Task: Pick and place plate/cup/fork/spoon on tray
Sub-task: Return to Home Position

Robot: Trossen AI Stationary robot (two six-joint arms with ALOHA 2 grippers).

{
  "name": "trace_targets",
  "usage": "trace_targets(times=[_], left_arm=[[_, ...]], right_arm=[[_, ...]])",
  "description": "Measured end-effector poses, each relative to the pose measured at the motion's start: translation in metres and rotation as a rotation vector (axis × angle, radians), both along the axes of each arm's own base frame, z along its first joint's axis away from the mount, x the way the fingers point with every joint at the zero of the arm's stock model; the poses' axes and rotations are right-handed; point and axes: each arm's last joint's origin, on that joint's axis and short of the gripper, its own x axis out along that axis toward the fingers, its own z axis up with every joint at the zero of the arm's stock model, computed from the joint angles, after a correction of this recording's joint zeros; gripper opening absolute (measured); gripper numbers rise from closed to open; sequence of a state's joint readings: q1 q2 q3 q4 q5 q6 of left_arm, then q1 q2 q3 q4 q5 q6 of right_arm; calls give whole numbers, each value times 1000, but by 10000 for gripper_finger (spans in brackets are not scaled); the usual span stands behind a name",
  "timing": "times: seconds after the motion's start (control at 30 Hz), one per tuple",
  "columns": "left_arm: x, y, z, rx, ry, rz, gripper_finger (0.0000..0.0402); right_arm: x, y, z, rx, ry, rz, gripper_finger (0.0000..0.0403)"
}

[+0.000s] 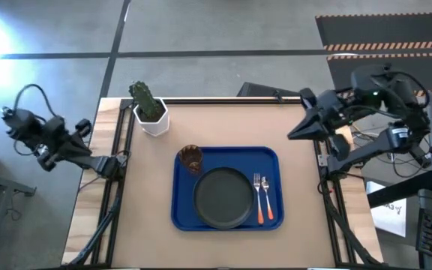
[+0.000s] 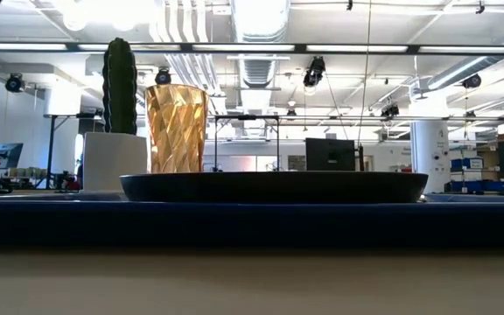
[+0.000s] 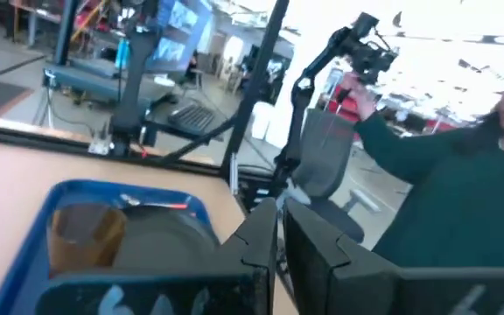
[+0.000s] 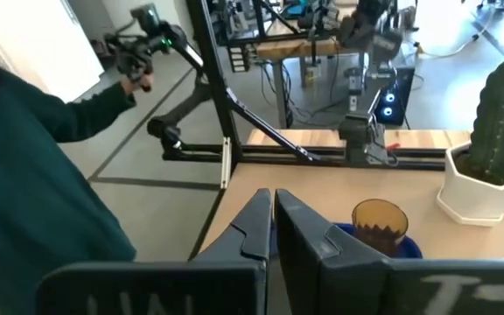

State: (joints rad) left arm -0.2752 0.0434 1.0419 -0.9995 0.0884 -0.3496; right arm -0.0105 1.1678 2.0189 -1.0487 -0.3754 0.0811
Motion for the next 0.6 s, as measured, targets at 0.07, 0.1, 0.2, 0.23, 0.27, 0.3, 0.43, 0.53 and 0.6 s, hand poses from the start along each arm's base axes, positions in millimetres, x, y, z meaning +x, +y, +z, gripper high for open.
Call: trace_targets(times=[0.07,0.1,0.2,0.23,0.27,0.3,0.43,0.53,0.6], left_arm=[[9,-3,-12,-5,-11,-11,6],[16,-5,-17,-2,7,-11,6],[32,-10,-25,10,58,-36,6],[36,-11,-24,12,39,-41,6],[38,-12,-25,27,36,-42,6],[40,-13,-30,43,70,-43,6],[35,-13,-23,42,-50,-85,6],[36,-13,-24,62,-70,-91,6],[37,-13,-20,76,-115,-90,6]], right_arm=[[-6,0,-2,5,0,13,9],[-8,1,-4,8,2,24,9],[-12,1,-13,17,22,25,9],[-14,1,-17,28,32,21,9],[-14,1,-22,36,44,18,9],[-14,1,-27,42,48,17,9],[-18,1,-47,74,23,29,9],[-22,2,-65,91,-49,65,9],[-27,3,-80,110,-104,89,9]])
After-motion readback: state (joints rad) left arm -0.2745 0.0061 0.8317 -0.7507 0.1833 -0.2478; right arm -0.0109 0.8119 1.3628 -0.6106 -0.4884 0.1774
